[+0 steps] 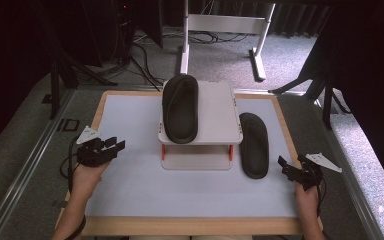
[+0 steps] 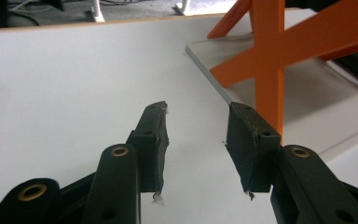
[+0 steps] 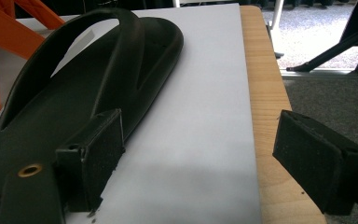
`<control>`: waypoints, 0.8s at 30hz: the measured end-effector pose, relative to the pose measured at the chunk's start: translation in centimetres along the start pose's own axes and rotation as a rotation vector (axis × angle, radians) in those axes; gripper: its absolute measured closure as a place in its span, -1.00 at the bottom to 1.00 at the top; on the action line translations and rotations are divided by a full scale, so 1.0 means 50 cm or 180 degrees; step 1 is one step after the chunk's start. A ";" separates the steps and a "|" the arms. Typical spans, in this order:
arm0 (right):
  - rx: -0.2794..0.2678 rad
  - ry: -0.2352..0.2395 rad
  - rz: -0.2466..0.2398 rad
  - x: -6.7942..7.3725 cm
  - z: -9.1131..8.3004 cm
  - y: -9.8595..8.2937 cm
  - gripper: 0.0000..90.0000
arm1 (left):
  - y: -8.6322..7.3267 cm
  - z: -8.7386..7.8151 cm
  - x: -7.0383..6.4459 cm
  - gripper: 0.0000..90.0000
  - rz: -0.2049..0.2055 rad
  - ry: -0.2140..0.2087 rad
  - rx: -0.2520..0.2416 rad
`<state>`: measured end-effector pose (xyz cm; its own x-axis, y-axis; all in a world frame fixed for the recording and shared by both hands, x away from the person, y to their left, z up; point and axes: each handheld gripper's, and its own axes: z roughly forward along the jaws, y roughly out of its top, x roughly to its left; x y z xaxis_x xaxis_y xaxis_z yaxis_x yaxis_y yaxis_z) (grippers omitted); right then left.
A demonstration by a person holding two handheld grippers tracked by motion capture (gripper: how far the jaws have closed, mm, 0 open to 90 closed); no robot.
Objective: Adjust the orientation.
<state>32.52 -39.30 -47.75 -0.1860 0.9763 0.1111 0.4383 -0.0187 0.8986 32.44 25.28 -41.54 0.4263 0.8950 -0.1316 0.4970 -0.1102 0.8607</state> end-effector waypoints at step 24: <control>-0.0003 -0.0006 -0.0027 0.001 0.000 0.000 -0.66 | -0.159 -0.024 0.032 -0.48 -0.0217 0.0677 -0.0535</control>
<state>32.50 -39.26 -47.75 -0.1880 0.9768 0.1026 0.4360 -0.0106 0.8999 28.25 28.10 -48.00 0.2191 0.9705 -0.1010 0.3792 0.0107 0.9252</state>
